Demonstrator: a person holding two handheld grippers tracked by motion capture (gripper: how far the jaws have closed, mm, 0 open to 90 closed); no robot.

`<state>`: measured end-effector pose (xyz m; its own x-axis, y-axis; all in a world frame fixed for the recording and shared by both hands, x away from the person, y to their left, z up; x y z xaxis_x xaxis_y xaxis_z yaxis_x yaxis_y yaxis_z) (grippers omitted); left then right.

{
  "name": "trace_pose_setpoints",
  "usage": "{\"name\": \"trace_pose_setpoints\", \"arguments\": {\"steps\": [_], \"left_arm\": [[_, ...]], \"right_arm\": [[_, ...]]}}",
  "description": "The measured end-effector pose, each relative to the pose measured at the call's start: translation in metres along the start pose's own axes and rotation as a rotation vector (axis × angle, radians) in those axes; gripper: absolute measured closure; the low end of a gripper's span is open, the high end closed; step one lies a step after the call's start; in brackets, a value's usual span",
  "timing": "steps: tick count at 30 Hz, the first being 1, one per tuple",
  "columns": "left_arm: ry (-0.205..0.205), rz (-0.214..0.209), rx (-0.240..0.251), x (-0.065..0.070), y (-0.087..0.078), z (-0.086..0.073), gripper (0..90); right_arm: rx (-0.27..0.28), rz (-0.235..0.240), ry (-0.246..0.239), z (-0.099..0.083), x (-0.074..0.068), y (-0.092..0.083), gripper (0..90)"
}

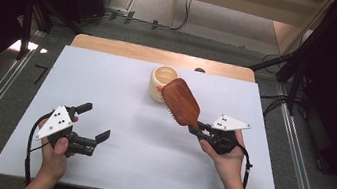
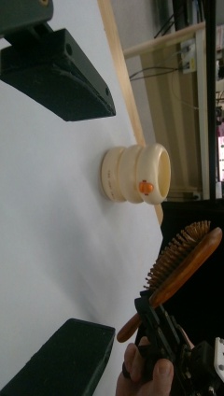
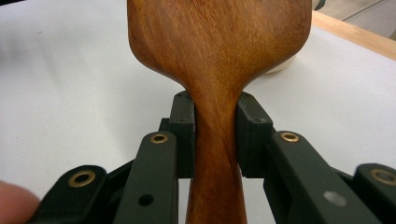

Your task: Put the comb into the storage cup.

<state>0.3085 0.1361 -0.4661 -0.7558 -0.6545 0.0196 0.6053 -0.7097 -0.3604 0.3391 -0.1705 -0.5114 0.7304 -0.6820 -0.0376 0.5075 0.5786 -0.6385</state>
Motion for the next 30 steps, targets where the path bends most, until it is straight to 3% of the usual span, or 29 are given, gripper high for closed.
{"name": "trace_pose_setpoints", "arguments": {"steps": [14,22,30], "left_arm": [[-0.015,-0.068,0.021,0.020,0.026,0.026,0.0],[-0.015,-0.091,0.026,0.029,0.036,0.035,0.0],[-0.041,-0.109,0.038,0.035,0.043,0.046,0.0]], "right_arm": [[0.045,0.026,-0.016,0.011,-0.019,0.000,70.3],[0.053,0.056,-0.047,0.019,-0.037,0.006,70.3],[0.058,0.073,-0.076,0.025,-0.052,0.010,70.3]]}}
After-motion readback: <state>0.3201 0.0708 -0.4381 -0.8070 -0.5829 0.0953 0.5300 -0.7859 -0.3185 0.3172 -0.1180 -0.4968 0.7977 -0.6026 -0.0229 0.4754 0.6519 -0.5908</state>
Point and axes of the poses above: each handheld gripper's, and its own axes: y roughly forward along the jaws, z roughly out of its top, x roughly to its right, the point moved 9 cm from there along y, roughly forward along the jaws, and after that the axes turned 9 degrees about -x, right-handed, at the moved point
